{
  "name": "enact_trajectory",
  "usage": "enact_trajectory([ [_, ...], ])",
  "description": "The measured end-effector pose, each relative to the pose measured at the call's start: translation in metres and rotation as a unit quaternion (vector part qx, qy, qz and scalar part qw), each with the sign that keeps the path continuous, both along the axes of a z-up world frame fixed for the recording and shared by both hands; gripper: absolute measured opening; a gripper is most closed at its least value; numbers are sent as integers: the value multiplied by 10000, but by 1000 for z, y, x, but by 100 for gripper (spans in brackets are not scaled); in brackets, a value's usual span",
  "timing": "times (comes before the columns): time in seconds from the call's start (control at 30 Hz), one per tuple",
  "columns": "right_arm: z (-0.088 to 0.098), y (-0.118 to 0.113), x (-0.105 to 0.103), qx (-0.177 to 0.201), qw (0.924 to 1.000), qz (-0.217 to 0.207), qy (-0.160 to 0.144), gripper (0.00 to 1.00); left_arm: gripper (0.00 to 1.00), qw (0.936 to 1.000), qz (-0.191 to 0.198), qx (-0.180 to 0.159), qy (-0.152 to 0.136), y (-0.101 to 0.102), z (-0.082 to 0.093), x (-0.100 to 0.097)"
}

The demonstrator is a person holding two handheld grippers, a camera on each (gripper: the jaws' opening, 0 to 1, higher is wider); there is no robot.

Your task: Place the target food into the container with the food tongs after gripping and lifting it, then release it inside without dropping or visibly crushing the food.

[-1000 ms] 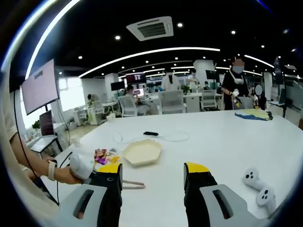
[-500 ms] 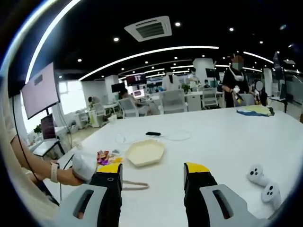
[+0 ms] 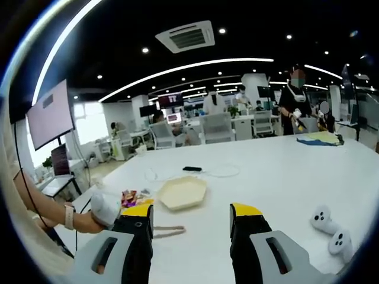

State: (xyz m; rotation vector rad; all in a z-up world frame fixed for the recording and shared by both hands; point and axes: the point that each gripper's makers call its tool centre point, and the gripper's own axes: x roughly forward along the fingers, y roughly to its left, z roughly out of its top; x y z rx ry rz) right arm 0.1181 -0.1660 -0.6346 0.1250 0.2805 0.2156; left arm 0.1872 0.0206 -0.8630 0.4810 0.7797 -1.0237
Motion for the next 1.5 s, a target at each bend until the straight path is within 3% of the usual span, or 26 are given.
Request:
enact_trajectory([
  [0.27, 2, 0, -1, -15, 10000, 25, -13, 51, 0, 10000, -40, -10, 14, 0, -1, -1],
  [0.73, 6, 9, -5, 134, 9998, 151, -45, 50, 0, 9995, 0, -12, 304, 0, 0, -2],
  [1.0, 12, 11, -1, 245, 9995, 131, -153, 50, 0, 9998, 123, -6, 150, -3, 5, -24],
  [1.23, 13, 7, -3, 178, 9996, 160, -149, 49, 0, 9989, 398, -199, 164, 3, 14, -19],
  [1.5, 11, 5, -7, 160, 9996, 216, -109, 49, 0, 9984, 451, -329, 100, -1, 25, -18],
])
